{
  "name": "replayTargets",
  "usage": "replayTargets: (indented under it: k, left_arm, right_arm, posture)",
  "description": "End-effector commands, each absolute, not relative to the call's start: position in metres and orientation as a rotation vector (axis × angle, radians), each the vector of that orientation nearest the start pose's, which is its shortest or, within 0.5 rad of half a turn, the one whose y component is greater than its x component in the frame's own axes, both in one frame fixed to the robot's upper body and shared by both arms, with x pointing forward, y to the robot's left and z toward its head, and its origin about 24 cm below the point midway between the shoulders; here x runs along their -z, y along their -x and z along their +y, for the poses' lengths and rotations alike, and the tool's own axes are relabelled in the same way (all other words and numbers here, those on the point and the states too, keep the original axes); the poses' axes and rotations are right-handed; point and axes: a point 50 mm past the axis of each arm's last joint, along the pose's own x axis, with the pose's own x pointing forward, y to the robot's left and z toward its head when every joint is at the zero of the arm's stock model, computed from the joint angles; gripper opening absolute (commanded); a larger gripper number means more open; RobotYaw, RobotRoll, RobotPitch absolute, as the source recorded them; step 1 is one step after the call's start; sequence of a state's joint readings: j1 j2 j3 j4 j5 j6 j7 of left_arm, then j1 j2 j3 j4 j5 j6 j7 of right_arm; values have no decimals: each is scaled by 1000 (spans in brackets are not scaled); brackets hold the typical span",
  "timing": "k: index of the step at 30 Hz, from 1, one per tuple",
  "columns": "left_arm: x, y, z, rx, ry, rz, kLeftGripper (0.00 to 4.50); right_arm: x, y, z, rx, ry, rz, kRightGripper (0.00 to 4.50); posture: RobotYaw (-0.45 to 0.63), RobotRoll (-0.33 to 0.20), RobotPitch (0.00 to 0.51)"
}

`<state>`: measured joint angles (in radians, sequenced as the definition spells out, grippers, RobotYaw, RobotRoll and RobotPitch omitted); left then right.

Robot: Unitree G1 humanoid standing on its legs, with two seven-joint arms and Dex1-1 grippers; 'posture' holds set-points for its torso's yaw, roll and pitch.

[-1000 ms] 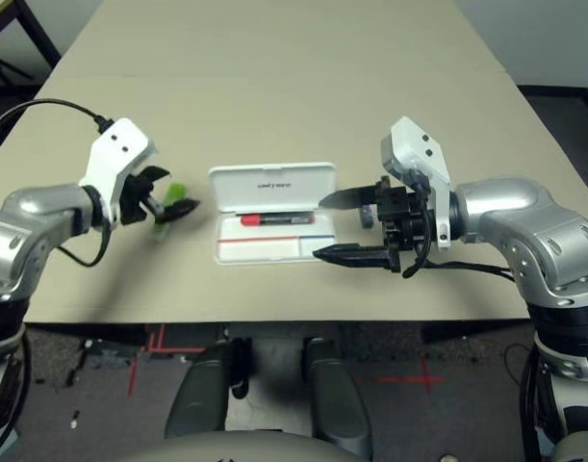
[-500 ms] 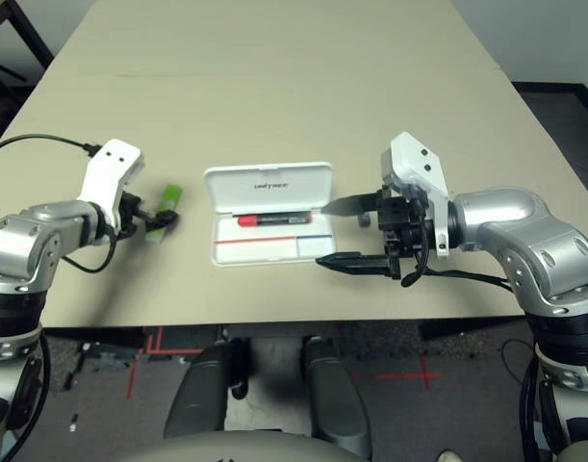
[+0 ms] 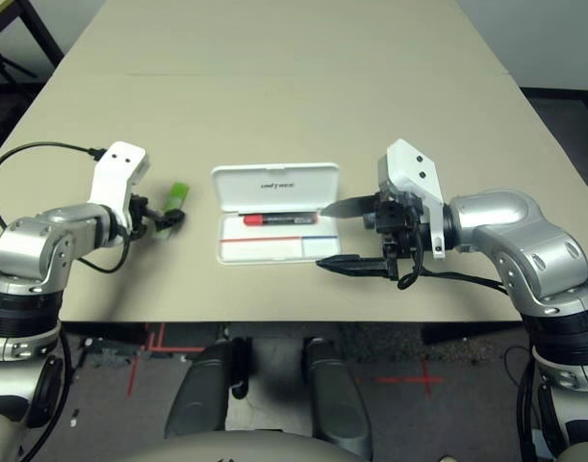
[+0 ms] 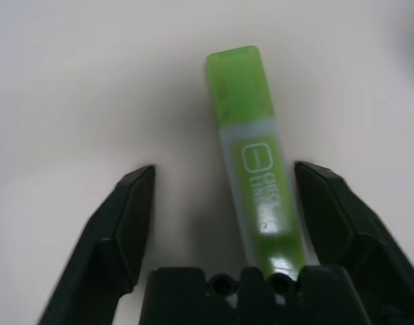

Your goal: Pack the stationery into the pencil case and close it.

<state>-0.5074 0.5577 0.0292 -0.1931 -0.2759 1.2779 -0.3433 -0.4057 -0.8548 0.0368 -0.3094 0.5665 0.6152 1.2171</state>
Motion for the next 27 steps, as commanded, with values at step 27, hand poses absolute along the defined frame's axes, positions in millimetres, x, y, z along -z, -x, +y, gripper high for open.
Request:
replayTargets:
  k: [27]
  left_arm:
    - [-165,-254,213,972,-525,527,1079]
  right_arm:
    - [-183,-258,-177,-1401,366,239,4500]
  posture:
    - [42,0,225]
